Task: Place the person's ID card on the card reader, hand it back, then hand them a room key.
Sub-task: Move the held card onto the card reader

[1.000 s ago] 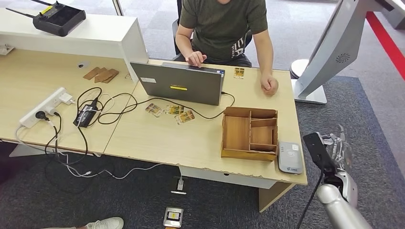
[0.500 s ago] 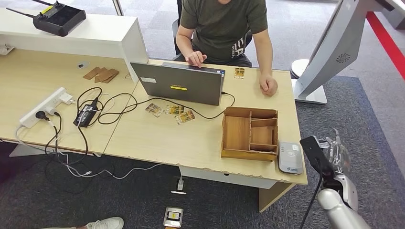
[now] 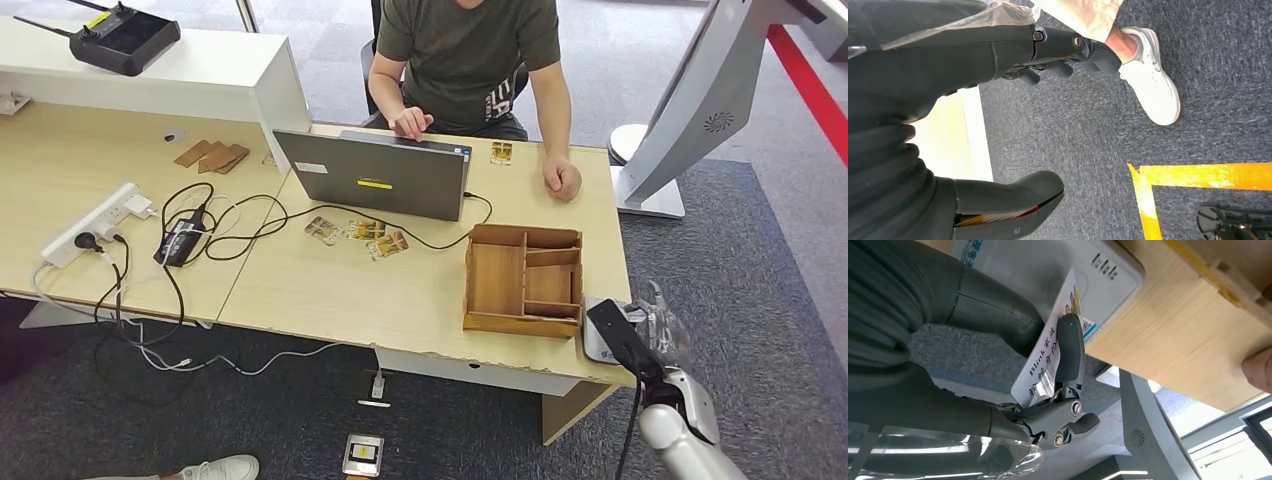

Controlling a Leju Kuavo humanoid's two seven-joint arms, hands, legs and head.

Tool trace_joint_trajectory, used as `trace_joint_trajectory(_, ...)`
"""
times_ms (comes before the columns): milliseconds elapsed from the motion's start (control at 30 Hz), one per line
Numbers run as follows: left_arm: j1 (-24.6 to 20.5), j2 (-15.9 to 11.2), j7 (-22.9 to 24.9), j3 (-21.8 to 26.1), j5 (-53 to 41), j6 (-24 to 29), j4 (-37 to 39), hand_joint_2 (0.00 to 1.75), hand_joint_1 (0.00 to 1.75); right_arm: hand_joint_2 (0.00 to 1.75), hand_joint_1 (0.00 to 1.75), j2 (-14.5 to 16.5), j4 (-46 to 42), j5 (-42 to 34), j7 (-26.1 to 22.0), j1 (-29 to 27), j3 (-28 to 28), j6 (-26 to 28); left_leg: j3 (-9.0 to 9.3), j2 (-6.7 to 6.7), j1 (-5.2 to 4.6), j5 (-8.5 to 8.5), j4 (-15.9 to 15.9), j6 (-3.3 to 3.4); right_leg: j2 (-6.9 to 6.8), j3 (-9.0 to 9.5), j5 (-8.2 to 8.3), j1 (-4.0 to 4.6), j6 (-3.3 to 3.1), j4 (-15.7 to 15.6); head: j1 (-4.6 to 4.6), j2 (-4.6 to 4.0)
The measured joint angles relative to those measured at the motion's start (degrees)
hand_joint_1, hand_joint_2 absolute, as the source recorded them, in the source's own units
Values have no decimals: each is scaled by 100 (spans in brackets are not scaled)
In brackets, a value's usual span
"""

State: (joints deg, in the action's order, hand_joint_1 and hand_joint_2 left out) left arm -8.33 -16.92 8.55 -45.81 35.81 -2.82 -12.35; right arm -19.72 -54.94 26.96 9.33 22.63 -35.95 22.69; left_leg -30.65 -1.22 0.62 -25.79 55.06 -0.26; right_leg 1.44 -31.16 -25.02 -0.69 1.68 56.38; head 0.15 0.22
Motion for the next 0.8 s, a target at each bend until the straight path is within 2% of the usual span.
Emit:
trace_joint_trajectory(400, 52, -3, -11, 0, 85, 0, 0, 175, 0, 175, 175, 46, 96, -272, -6, 133, -254, 88, 0, 0, -1, 0, 0, 0, 0, 1, 0, -1, 0, 0, 1, 0)
trace_joint_trajectory(600, 74, -17, -39, -1, 79, -9, 0, 175, 0, 175, 175, -209, -305, -342, 150, 347, -273, 299, 1, 1, -2, 1, 1, 0, 0, 0, 1, -2, 0, 0, 1, 0)
trace_joint_trajectory(800, -10, -15, 11, -5, -42, -21, 0, 175, 0, 175, 175, -384, -856, -81, 281, 596, -170, 197, 3, 1, -1, 1, 1, 0, 0, 1, 1, -1, 0, 2, 1, 0)
